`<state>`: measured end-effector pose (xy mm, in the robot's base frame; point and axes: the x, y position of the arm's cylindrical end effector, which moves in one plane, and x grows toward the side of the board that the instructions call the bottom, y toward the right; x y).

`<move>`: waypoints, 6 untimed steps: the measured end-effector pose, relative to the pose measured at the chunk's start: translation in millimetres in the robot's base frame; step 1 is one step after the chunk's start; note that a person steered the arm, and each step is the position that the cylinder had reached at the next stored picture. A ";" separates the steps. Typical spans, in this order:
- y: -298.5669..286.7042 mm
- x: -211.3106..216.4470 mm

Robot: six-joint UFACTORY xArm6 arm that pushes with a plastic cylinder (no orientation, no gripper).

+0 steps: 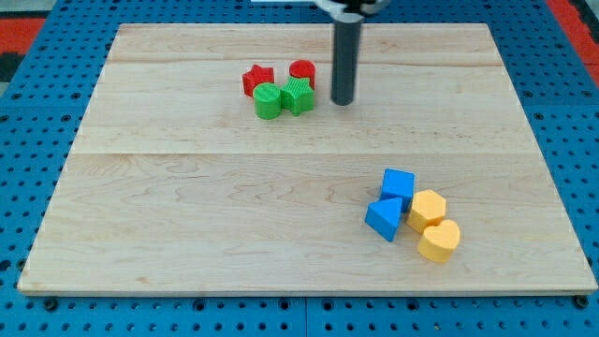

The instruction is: Push the yellow heart close to the yellow hexagon

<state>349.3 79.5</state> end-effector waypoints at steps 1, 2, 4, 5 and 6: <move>100.5 6.8; 139.8 67.9; 159.6 172.5; 167.4 201.5; 168.7 218.9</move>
<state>568.2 248.2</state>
